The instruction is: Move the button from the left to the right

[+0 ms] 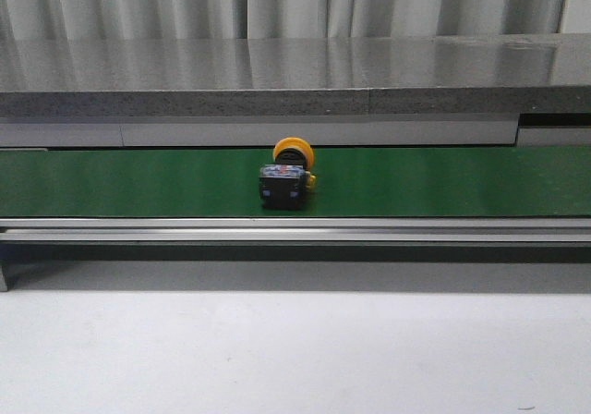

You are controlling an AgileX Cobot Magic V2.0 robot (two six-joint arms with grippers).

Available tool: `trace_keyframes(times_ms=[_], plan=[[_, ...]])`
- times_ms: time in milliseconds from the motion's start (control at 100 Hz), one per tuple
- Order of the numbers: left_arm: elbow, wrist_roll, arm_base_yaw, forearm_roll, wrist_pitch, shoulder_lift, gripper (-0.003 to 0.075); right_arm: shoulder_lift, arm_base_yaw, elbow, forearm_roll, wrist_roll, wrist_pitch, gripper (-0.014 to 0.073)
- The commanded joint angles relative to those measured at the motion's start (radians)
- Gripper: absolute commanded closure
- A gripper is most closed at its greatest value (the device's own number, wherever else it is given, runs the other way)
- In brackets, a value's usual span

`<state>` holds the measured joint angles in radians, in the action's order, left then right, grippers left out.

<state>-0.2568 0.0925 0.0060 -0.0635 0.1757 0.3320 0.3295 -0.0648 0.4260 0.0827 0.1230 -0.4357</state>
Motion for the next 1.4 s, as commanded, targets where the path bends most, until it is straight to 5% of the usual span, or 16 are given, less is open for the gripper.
trace_keyframes(times_ms=[0,180,640,740,1000,1390], plan=[[-0.026,0.000,-0.006,-0.007,-0.085,0.016,0.0715,0.134,-0.002,0.138,0.000,0.000,-0.075,0.0662],[-0.026,0.000,-0.006,-0.007,-0.085,0.016,0.0715,0.370,-0.002,0.319,-0.009,0.000,-0.245,0.0662],[-0.026,0.000,-0.006,-0.007,-0.085,0.016,0.0715,0.610,-0.002,0.426,-0.020,0.000,-0.267,0.0648],[-0.026,0.000,-0.006,-0.007,-0.085,0.016,0.0715,0.611,-0.002,0.426,-0.020,0.000,-0.268,0.0546],[-0.026,0.000,-0.006,-0.007,-0.085,0.016,0.0715,0.611,-0.002,0.426,-0.040,0.000,-0.268,0.0058],[-0.026,0.000,-0.006,-0.007,-0.085,0.016,0.0715,0.699,-0.022,0.456,-0.158,-0.054,-0.236,0.0047]])
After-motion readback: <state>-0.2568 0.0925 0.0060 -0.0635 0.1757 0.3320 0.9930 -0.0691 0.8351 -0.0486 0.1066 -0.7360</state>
